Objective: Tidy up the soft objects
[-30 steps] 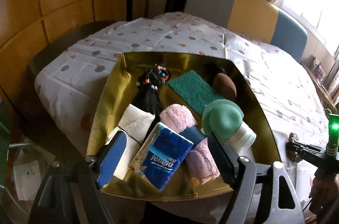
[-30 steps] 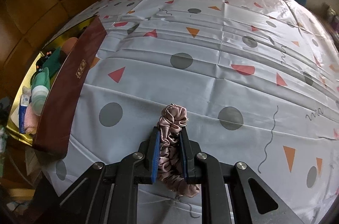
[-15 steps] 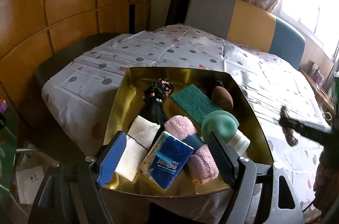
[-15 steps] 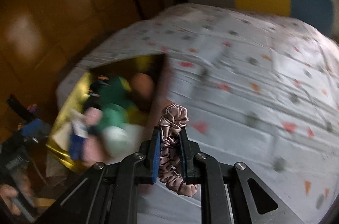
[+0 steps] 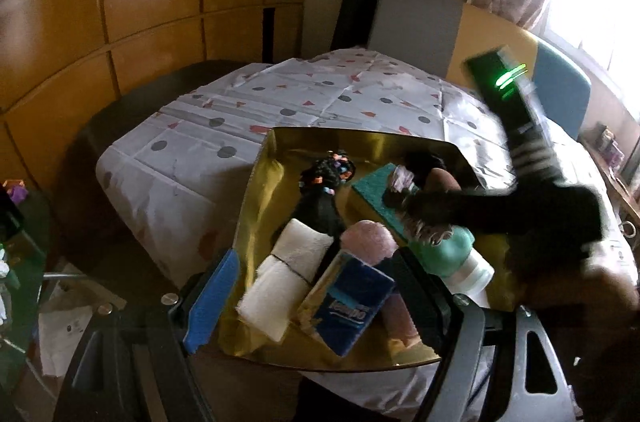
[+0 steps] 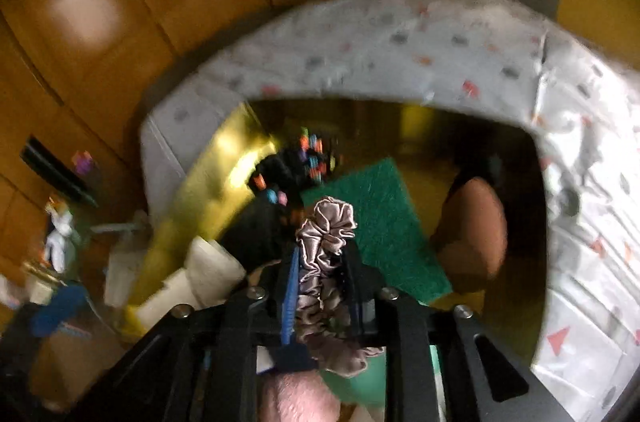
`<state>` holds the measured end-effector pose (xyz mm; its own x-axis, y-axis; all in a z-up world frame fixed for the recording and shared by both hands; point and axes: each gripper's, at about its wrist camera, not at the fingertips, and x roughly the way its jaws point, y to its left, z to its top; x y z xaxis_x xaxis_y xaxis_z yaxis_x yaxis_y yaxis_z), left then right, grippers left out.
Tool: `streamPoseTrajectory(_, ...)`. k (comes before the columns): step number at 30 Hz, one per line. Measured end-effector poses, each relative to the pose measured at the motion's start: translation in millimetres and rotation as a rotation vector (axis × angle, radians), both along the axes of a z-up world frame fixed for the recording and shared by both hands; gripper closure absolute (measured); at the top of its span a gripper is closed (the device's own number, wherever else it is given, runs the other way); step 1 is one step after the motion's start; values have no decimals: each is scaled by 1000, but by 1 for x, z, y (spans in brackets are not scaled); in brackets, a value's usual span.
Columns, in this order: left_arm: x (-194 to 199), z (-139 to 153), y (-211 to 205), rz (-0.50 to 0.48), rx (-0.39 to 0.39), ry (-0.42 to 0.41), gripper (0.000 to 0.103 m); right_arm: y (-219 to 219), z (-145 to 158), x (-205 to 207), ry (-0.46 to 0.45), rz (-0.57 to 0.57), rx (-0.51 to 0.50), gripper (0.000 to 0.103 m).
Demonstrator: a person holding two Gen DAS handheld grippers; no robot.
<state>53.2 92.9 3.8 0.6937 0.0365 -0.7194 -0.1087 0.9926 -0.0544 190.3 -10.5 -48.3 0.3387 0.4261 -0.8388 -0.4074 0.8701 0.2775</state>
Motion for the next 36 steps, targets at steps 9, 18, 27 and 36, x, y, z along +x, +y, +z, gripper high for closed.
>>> streamPoseTrajectory(9, -4, 6, -2, 17, 17, -23, 23, -33, 29, -32, -140, -83, 58, 23)
streamPoseTrajectory(18, -19, 17, -20, 16, 41, -74, 23, -81, 57, -108, -329, -304, -45, 7)
streamPoseTrajectory(27, -33, 18, -33, 33, 47, -94, 23, -99, 61, -142, -405, -396, -90, 6)
streamPoseTrajectory(36, -36, 19, -27, 60, 38, -101, 23, -93, 64, -151, -431, -381, -103, 6)
